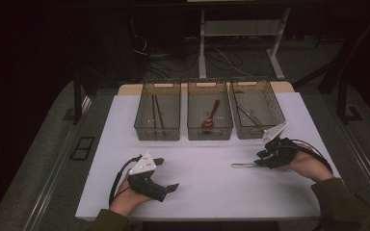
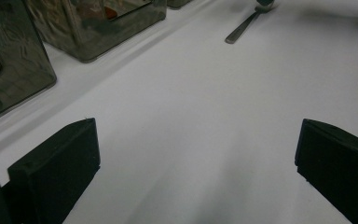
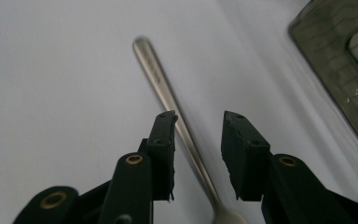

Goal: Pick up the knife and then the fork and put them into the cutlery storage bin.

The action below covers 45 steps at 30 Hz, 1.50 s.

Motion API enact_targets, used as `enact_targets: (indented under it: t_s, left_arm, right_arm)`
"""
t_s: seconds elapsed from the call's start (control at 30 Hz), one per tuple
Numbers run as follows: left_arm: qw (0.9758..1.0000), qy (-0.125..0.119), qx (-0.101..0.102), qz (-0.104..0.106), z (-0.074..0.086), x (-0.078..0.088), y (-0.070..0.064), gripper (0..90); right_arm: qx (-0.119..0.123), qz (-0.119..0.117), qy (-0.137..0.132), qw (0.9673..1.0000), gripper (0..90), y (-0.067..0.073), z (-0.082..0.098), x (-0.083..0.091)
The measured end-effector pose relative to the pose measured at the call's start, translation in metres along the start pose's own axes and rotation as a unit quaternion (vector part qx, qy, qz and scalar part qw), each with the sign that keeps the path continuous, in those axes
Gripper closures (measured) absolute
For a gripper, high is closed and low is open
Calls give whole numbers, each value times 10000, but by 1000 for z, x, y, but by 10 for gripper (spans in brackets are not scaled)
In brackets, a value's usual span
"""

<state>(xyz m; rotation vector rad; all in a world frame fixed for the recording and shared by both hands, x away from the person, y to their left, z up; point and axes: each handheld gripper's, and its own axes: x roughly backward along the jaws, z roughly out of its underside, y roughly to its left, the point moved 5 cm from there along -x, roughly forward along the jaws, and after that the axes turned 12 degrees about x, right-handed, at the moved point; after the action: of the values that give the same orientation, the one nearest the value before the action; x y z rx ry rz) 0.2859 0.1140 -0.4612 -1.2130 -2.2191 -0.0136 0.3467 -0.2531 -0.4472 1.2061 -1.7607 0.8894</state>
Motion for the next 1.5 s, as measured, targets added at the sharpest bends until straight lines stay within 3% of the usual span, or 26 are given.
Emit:
enact_targets:
  t_s: [0.13, 0.23, 0.4, 0.63, 0.8, 0.93, 1.1, 1.33, 1.5]
  left_arm:
    - [10000, 0, -6, 5, 0, 0, 0, 0]
    - [10000, 9, 2, 4, 0, 0, -1, 0]
    - [10000, 18, -8, 13, 0, -1, -1, 0]
    - [10000, 17, -7, 13, 0, -1, -1, 0]
    - [10000, 26, -11, 17, 0, -1, -1, 0]
    - [10000, 17, -5, 11, 0, -1, -1, 0]
    - [10000, -2, 9, 6, 0, 0, 0, 0]
    - [10000, 19, 8, 4, 0, -1, 0, 0]
    - [10000, 11, 16, 6, 0, -1, 0, 0]
  right_arm:
    - [533, -213, 626, 9964, 609, -7, 4, 0]
    - [600, -348, 928, 9933, 629, -9, 6, -3]
    - [781, -556, 1169, 9885, 656, -9, 7, -11]
    - [993, -582, 1443, 9828, 723, -8, 8, -22]
    - [1044, -605, 1498, 9813, 802, -6, 6, -23]
    - [967, -588, 1507, 9821, 840, -5, 5, -22]
    - [813, -530, 1285, 9869, 842, -6, 9, -21]
    - [496, -528, 558, 9958, 842, -3, 17, -14]
    - [201, -299, -47, 9993, 842, -6, 19, -3]
